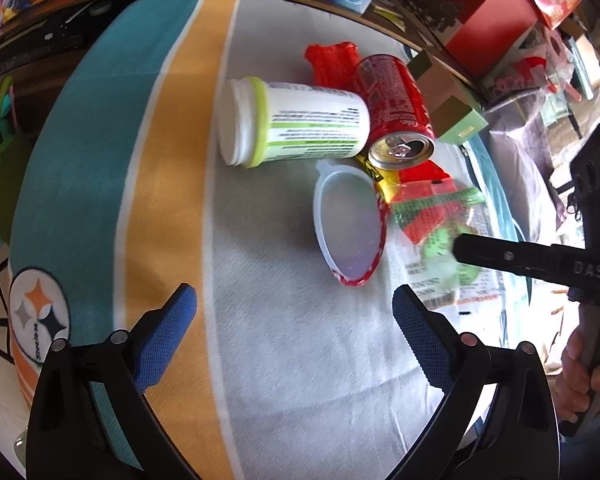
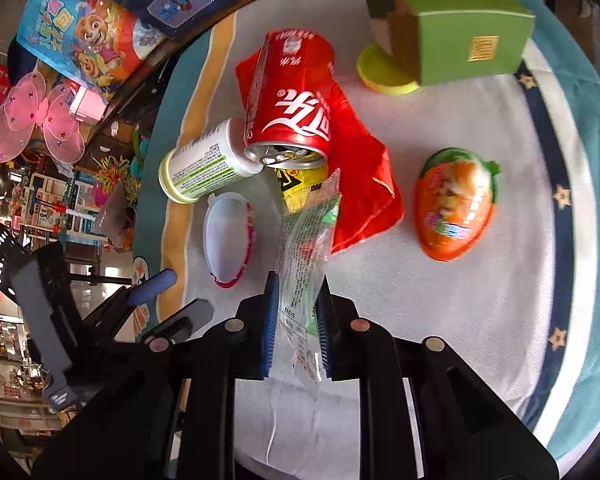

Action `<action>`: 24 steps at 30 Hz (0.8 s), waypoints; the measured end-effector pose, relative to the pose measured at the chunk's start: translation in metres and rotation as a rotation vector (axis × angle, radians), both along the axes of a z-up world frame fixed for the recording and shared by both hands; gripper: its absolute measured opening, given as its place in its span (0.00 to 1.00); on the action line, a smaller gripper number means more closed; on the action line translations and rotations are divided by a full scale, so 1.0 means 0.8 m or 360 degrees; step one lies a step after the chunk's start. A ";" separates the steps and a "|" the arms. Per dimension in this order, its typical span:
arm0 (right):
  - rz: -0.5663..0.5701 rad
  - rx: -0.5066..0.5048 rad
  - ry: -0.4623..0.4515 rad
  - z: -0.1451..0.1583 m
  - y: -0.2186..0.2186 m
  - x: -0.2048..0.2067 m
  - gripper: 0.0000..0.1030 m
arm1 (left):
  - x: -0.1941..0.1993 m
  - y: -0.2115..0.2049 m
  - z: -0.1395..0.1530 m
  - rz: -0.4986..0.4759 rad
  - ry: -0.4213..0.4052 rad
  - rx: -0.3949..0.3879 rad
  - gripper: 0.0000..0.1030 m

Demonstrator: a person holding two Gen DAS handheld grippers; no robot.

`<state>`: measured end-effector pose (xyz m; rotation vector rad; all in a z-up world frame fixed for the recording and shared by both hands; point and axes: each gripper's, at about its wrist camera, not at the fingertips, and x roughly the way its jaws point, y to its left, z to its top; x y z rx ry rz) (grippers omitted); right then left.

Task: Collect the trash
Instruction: 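Grasp the clear red-rimmed lid with the left tool while the right tool grasps the clear snack packet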

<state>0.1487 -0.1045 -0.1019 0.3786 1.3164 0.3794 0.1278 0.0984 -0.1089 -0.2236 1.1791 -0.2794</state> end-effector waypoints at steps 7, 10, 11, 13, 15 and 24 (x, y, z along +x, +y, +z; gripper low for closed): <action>-0.0116 -0.0005 -0.0078 0.025 -0.056 -0.015 0.16 | 0.016 -0.036 -0.003 -0.0053 -0.0040 0.0049 0.95; -0.0169 -0.0036 -0.0109 0.030 -0.077 -0.018 0.16 | 0.020 -0.052 -0.007 -0.0060 -0.0074 0.0155 0.95; -0.0184 -0.0039 -0.0113 0.031 -0.084 -0.019 0.16 | 0.022 -0.056 -0.008 -0.0062 -0.0080 0.0180 0.94; -0.0205 -0.0030 -0.0108 0.030 -0.095 -0.020 0.16 | 0.025 -0.062 -0.010 -0.0060 -0.0086 0.0212 0.84; -0.0221 -0.0021 -0.0108 0.028 -0.104 -0.021 0.16 | 0.026 -0.065 -0.010 -0.0048 -0.0104 0.0260 0.74; -0.0263 0.0044 -0.0132 0.026 -0.133 -0.029 0.16 | 0.015 -0.072 0.010 -0.0042 -0.0131 0.0249 0.47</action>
